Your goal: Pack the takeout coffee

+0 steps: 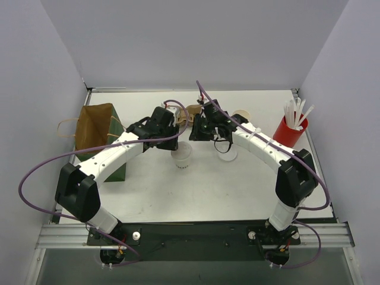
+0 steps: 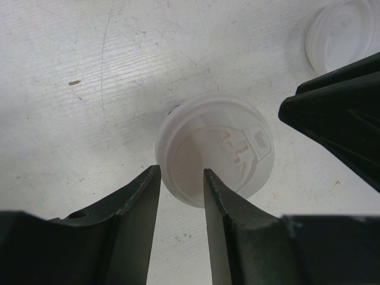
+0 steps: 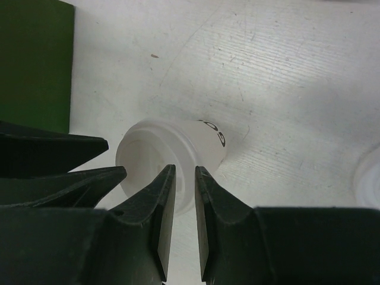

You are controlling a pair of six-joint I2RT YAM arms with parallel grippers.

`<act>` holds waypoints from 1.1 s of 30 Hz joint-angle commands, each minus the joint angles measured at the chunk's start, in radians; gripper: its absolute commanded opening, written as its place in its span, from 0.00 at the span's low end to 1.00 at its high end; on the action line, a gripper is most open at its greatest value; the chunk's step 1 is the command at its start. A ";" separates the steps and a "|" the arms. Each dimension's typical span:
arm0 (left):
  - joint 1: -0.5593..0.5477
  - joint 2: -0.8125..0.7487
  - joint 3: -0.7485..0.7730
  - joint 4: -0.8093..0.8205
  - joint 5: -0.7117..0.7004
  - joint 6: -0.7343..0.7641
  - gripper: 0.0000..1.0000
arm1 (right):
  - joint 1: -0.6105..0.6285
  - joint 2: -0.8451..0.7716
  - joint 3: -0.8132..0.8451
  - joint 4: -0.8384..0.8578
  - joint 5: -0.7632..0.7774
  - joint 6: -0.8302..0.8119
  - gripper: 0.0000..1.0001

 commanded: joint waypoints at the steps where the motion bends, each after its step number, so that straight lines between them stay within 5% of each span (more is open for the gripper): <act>1: 0.008 0.001 0.043 0.002 0.005 -0.026 0.44 | 0.026 0.038 0.067 -0.025 -0.015 -0.061 0.16; 18: 0.009 0.015 -0.001 0.014 -0.006 -0.041 0.41 | 0.071 0.110 0.123 -0.135 0.075 -0.075 0.16; 33: 0.006 0.013 -0.082 0.057 -0.006 -0.067 0.38 | 0.096 0.107 -0.051 -0.088 0.115 0.011 0.13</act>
